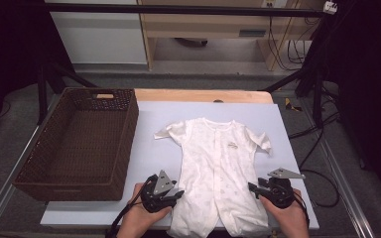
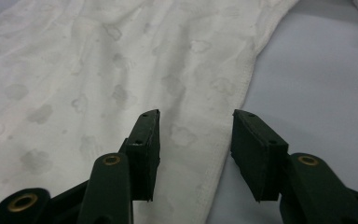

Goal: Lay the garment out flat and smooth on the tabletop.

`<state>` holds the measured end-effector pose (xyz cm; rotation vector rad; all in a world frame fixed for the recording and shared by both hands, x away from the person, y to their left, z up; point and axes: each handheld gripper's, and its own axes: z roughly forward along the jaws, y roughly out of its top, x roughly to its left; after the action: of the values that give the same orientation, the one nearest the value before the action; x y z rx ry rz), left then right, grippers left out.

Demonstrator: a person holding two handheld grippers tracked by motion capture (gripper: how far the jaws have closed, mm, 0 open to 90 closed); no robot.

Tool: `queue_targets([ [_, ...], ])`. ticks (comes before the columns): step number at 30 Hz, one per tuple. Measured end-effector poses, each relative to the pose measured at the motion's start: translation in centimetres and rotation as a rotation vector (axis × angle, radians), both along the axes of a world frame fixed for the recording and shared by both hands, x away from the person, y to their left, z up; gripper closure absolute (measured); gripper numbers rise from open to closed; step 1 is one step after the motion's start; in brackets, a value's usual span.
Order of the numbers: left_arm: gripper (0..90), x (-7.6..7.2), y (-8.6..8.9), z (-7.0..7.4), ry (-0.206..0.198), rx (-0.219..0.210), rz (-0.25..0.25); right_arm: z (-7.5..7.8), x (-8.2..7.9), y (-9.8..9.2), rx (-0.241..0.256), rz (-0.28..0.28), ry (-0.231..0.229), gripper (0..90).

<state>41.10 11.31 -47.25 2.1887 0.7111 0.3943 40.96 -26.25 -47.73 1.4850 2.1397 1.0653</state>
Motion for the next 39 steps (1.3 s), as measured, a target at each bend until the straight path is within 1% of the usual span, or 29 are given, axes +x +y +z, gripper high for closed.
queue_targets([
  [2, 54.7, 0.6, -0.3, -0.4, 0.024, 0.000, 0.004, -0.3, 0.2, 0.2, -0.021, 0.001, 0.006, 52.9],
  [3, 54.0, 0.9, -0.6, -0.7, 0.037, 0.000, -0.006, -0.4, 0.3, 0.3, -0.025, 0.003, -0.003, 54.3],
  [4, 54.0, 1.0, -0.9, -0.8, 0.036, 0.002, -0.011, -0.3, 0.2, 0.6, -0.033, 0.011, -0.005, 59.1],
  [5, 54.9, 1.0, -1.0, -0.8, 0.034, 0.003, -0.018, -0.4, 0.1, 0.8, -0.050, 0.030, -0.011, 61.2],
  [6, 57.2, 0.9, -1.1, -0.8, 0.032, 0.005, -0.035, -0.4, 0.0, 1.0, -0.067, 0.034, -0.018, 64.4],
  [7, 61.0, 0.7, -1.2, -0.8, 0.031, 0.006, -0.042, -0.4, -0.1, 1.2, -0.094, 0.039, -0.032, 71.4],
  [8, 63.2, 0.6, -1.1, -0.8, 0.034, 0.004, -0.053, -0.4, -0.1, 1.2, -0.098, 0.046, -0.034, 75.4],
  [9, 67.6, 0.5, -1.1, -0.9, 0.041, 0.002, -0.066, -0.4, -0.1, 1.2, -0.086, 0.052, -0.026, 80.9],
  [11, 73.8, 0.3, -0.9, -1.1, 0.046, -0.021, -0.066, -0.4, 0.1, 1.0, -0.075, 0.058, -0.020, 88.4],
  [13, 78.2, 0.3, -0.9, -1.2, 0.044, -0.025, -0.068, -0.4, 0.3, 0.9, -0.061, 0.063, -0.009, 89.1],
  [15, 83.8, 0.2, -0.9, -1.2, 0.043, -0.031, -0.066, -0.4, 0.3, 0.8, -0.056, 0.063, -0.007, 89.3],
  [17, 85.5, 0.1, -0.8, -1.2, 0.034, -0.033, -0.063, -0.3, 0.2, 0.8, -0.060, 0.064, -0.007, 89.4],
  [21, 86.2, -0.3, -0.6, -1.1, 0.036, -0.037, -0.060, -0.1, -0.3, 0.6, -0.051, 0.064, -0.009, 89.5],
  [28, 86.2, -1.2, -0.3, -0.8, 0.046, -0.031, -0.083, -0.1, -1.5, 0.0, -0.045, 0.071, -0.008, 89.5],
  [30, 86.2, -1.3, -0.3, -0.8, 0.049, -0.039, -0.077, 0.0, -2.0, -0.1, -0.044, 0.074, -0.010, 89.5],
  [35, 85.8, -1.1, -0.2, -1.1, 0.041, -0.041, -0.076, 0.1, -3.5, -0.2, -0.048, 0.080, -0.009, 89.5],
  [37, 85.8, -1.2, -0.2, -1.1, 0.043, -0.041, -0.076, 0.1, -3.7, -0.2, -0.056, 0.069, -0.016, 89.4],
  [39, 85.9, -1.3, -0.2, -1.0, 0.045, -0.036, -0.079, 0.0, -3.1, -0.3, -0.066, 0.055, -0.021, 89.3],
])
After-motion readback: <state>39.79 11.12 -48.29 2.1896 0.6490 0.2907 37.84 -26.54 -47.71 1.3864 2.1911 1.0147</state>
